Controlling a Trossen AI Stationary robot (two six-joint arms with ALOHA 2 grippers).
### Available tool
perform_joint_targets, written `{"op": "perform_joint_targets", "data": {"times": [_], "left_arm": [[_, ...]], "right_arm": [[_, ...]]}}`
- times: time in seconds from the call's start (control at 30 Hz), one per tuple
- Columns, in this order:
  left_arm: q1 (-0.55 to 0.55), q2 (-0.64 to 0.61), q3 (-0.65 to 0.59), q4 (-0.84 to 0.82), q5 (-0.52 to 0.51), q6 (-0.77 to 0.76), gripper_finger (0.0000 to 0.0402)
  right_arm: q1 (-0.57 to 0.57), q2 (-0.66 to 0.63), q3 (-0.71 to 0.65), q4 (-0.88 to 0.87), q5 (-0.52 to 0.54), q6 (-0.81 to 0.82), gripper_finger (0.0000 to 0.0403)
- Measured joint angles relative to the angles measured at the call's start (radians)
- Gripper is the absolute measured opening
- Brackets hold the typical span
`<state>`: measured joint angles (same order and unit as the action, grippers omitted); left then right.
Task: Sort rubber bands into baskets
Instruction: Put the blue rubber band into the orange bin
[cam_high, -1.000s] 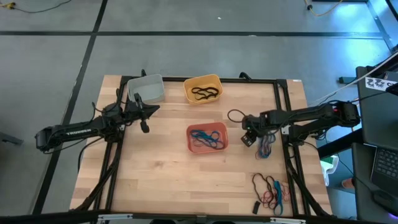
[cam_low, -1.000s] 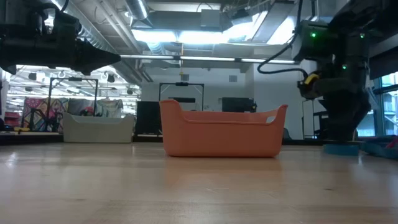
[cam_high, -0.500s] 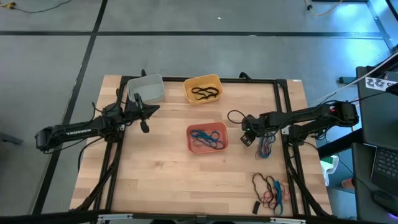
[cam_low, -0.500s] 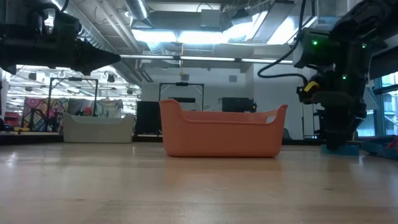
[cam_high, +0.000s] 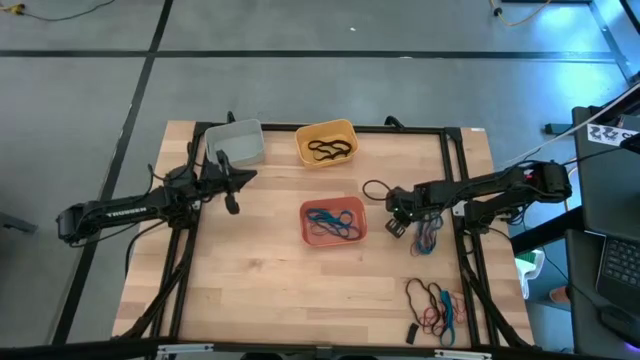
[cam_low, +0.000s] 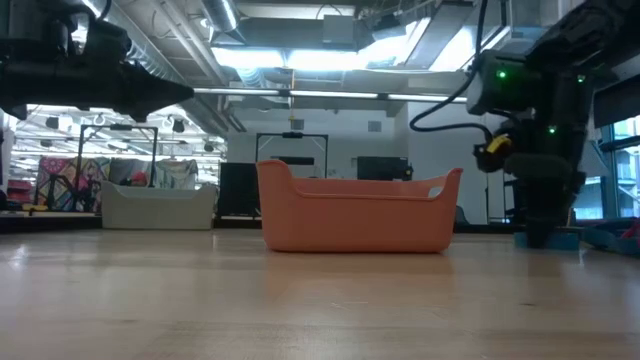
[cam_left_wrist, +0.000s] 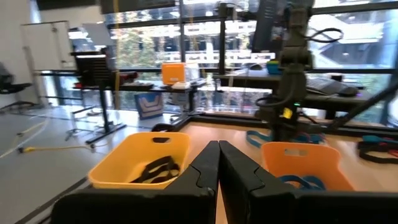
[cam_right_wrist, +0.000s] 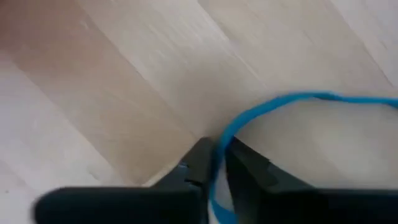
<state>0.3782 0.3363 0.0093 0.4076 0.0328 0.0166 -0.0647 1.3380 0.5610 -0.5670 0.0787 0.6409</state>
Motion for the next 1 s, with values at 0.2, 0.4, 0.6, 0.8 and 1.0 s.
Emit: {"op": "perform_joint_targets", "data": {"times": [0.2, 0.4, 0.6, 0.8, 1.0], "left_arm": [[-0.004, 0.0, 0.0, 0.0, 0.045, -0.01, 0.0005], [-0.066, 0.029, 0.0, 0.0, 0.046, -0.049, 0.0005], [-0.141, 0.103, 0.0, 0.005, 0.012, -0.105, 0.0005], [-0.185, 0.147, 0.0, 0.076, -0.013, -0.12, 0.0005], [-0.222, 0.163, 0.0, 0.074, -0.015, -0.147, 0.0005]], "right_arm": [[0.0, 0.0, 0.004, 0.027, 0.034, -0.051, 0.0014], [-0.001, 0.001, 0.044, 0.057, 0.079, -0.116, 0.0008], [-0.001, 0.0, 0.126, 0.06, 0.143, -0.252, 0.001], [-0.001, 0.0, 0.228, 0.074, 0.177, -0.357, 0.0011], [-0.001, -0.001, 0.299, 0.174, 0.174, -0.434, 0.0012]]}}
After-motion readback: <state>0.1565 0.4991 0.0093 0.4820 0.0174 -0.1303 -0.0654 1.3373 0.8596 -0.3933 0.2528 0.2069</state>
